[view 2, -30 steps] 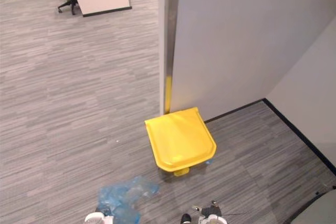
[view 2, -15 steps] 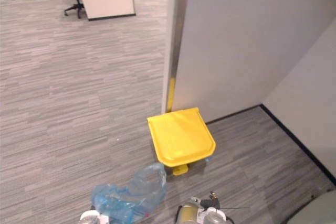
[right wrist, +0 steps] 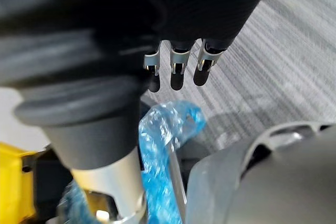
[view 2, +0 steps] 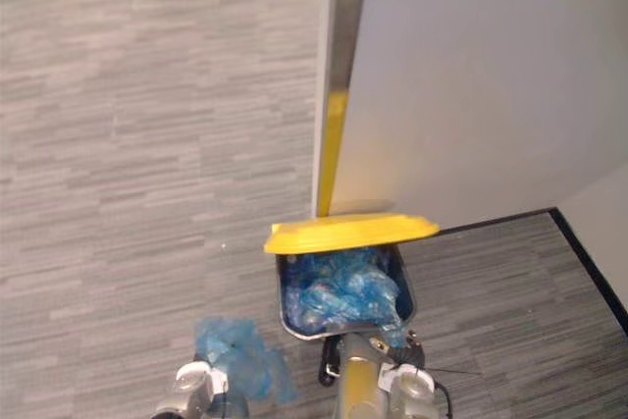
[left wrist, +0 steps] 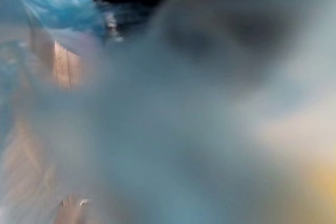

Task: Gather rubbish on tea table into small bin, then transfer packed bag to large trash can.

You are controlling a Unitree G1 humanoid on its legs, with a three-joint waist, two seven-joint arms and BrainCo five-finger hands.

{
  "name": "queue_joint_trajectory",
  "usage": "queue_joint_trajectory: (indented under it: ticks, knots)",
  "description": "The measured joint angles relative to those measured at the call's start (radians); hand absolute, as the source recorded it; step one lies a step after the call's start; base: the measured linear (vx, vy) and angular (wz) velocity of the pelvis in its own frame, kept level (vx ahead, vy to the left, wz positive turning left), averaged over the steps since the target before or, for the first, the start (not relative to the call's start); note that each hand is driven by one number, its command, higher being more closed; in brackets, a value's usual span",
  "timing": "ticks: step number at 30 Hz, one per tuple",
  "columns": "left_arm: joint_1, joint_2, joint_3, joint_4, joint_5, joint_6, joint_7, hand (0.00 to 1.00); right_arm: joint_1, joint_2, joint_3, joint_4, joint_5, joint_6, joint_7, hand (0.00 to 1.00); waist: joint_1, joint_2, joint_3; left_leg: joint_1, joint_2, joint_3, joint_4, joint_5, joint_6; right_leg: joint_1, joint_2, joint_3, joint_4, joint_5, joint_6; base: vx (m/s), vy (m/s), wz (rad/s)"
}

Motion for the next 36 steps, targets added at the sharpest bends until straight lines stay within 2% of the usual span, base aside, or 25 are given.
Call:
queue_joint_trajectory:
  ticks: [2,3,4,5,6,7,8,9,10,11,13,15,18,21,25,27,32,36]
  knots:
    - [-0.011,-0.006,-0.005,-0.002,0.0,-0.002,-0.004,1.0,-0.021,-0.014,0.041,0.014,-0.002,0.002,0.001,0.0,0.0,-0.001,0.0,0.017,0.008,-0.002,-0.081,0.022,-0.014,-0.01,0.0,-0.007,-0.008,0.002,-0.003,0.03,-0.209,0.25]
    - [-0.012,0.003,-0.009,-0.005,0.0,-0.004,-0.004,1.0,-0.046,-0.029,0.101,0.04,-0.007,0.003,0.003,0.0,0.0,-0.004,-0.003,0.021,0.014,-0.013,-0.142,0.027,-0.023,-0.023,0.002,-0.021,-0.029,0.009,-0.015,-0.11,-0.134,0.22]
    - [-0.017,0.016,-0.02,-0.005,-0.001,-0.004,-0.004,1.0,-0.081,-0.036,0.164,0.062,-0.026,0.004,0.007,0.0,0.0,-0.008,0.0,0.01,0.015,-0.034,-0.175,0.028,-0.017,-0.025,0.001,-0.044,-0.069,0.015,-0.026,-0.15,-0.12,0.35]
    - [-0.02,0.026,-0.027,-0.005,-0.001,-0.004,-0.007,1.0,-0.09,-0.036,0.201,0.075,-0.04,0.001,0.008,0.0,0.0,-0.017,0.002,-0.03,0.004,-0.036,-0.132,0.019,-0.001,-0.029,-0.005,-0.051,-0.088,0.02,-0.02,-0.22,-0.099,0.39]
    - [-0.023,0.035,-0.032,-0.006,-0.001,-0.004,-0.007,1.0,-0.112,-0.041,0.238,0.076,-0.041,0.003,0.01,0.0,0.001,-0.026,-0.001,-0.095,-0.009,-0.033,-0.047,0.002,0.028,-0.044,-0.004,-0.04,-0.091,0.023,-0.014,-0.28,-0.106,0.39]
    - [-0.017,0.043,-0.032,-0.018,0.0,-0.006,-0.007,1.0,-0.124,-0.045,0.282,0.065,-0.047,0.003,0.013,0.0,0.008,-0.017,-0.009,-0.142,0.005,-0.046,-0.028,-0.036,0.038,-0.079,0.011,-0.015,-0.082,0.028,-0.003,-0.27,-0.134,0.35]
    - [-0.01,0.055,-0.031,-0.023,-0.001,-0.008,-0.007,1.0,-0.147,-0.041,0.314,0.056,-0.051,0.006,0.014,0.0,0.016,-0.038,-0.007,-0.161,-0.003,-0.059,-0.038,-0.04,-0.002,-0.117,0.032,0.058,-0.037,0.044,-0.026,-0.2,-0.201,0.62]
    - [-0.009,0.088,-0.03,-0.038,-0.001,-0.01,0.001,1.0,-0.21,-0.041,0.349,0.052,-0.058,0.012,0.016,0.0,0.014,-0.094,-0.006,-0.166,-0.049,-0.101,-0.069,-0.027,-0.038,-0.124,0.041,0.115,-0.078,0.059,-0.059,-0.09,-0.18,0.55]
    - [-0.006,0.09,-0.031,-0.048,-0.002,-0.01,0.002,1.0,-0.237,-0.047,0.355,0.047,-0.06,0.012,0.015,0.0,0.013,-0.09,-0.004,-0.182,-0.055,-0.118,-0.052,-0.027,-0.04,-0.125,0.04,0.103,-0.097,0.062,-0.054,-0.12,-0.14,0.39]
    - [0.0,0.086,-0.033,-0.061,-0.005,-0.018,0.005,1.0,-0.33,-0.081,0.371,0.015,-0.058,0.002,0.012,0.0,0.027,-0.067,0.001,-0.25,-0.078,-0.115,0.061,-0.028,-0.026,-0.126,0.049,0.072,-0.175,0.095,-0.03,-0.14,-0.037,-0.09]
    - [0.005,0.083,-0.034,-0.064,-0.023,-0.019,0.016,1.0,-0.453,-0.114,0.384,-0.006,-0.053,-0.003,0.01,0.0,0.037,-0.061,0.01,-0.279,-0.125,-0.069,0.098,-0.011,0.029,-0.133,0.062,0.06,-0.236,0.161,-0.026,-0.16,-0.019,-0.03]
    - [-0.01,0.087,-0.041,-0.066,-0.065,-0.025,0.038,1.0,-0.604,-0.158,0.385,-0.007,-0.016,-0.014,-0.007,0.0,0.039,-0.085,0.055,-0.266,-0.127,-0.053,0.047,-0.014,0.017,-0.126,0.072,0.085,-0.27,0.214,-0.027,-0.18,-0.091,0.23]
    - [0.012,0.092,-0.042,-0.075,-0.102,-0.028,0.049,1.0,-0.724,-0.197,0.392,-0.007,0.025,-0.014,-0.019,0.0,0.043,-0.084,0.055,-0.282,-0.111,-0.062,0.01,-0.011,0.02,-0.12,0.099,0.084,-0.362,0.263,-0.023,-0.11,-0.068,-0.1]
    - [0.019,0.109,-0.059,-0.086,-0.119,-0.043,0.05,1.0,-0.768,-0.245,0.392,-0.008,0.063,-0.014,-0.031,0.0,0.038,-0.079,0.059,-0.279,-0.104,-0.084,-0.029,0.005,0.013,-0.104,0.114,0.067,-0.412,0.292,-0.034,0.0,-0.059,0.01]
    - [0.009,0.124,-0.093,-0.133,-0.119,-0.049,0.049,1.0,-0.786,-0.32,0.391,-0.027,0.11,-0.014,-0.044,0.0,0.028,-0.075,0.064,-0.279,-0.074,-0.101,-0.061,0.038,-0.012,-0.098,0.134,0.034,-0.424,0.288,-0.041,0.03,-0.074,0.11]
    - [0.009,0.12,-0.119,-0.154,-0.119,-0.057,0.048,1.0,-0.793,-0.338,0.391,-0.045,0.122,-0.014,-0.044,0.0,0.022,-0.074,0.068,-0.277,-0.071,-0.103,-0.073,0.042,-0.007,-0.101,0.135,0.029,-0.422,0.284,-0.047,0.03,-0.06,0.06]
    - [-0.006,0.119,-0.19,-0.244,-0.135,-0.063,0.047,1.0,-0.834,-0.352,0.39,-0.045,0.131,-0.014,-0.044,0.0,0.015,-0.075,0.092,-0.279,-0.07,-0.103,-0.074,0.046,-0.011,-0.103,0.135,0.028,-0.42,0.282,-0.049,0.0,-0.01,0.0]
    - [-0.008,0.119,-0.269,-0.414,-0.174,-0.07,0.042,1.0,-0.838,-0.352,0.39,-0.045,0.16,-0.014,-0.044,0.0,0.011,-0.075,0.095,-0.279,-0.072,-0.103,-0.071,0.046,-0.011,-0.103,0.133,0.027,-0.416,0.282,-0.049,0.0,0.0,0.0]
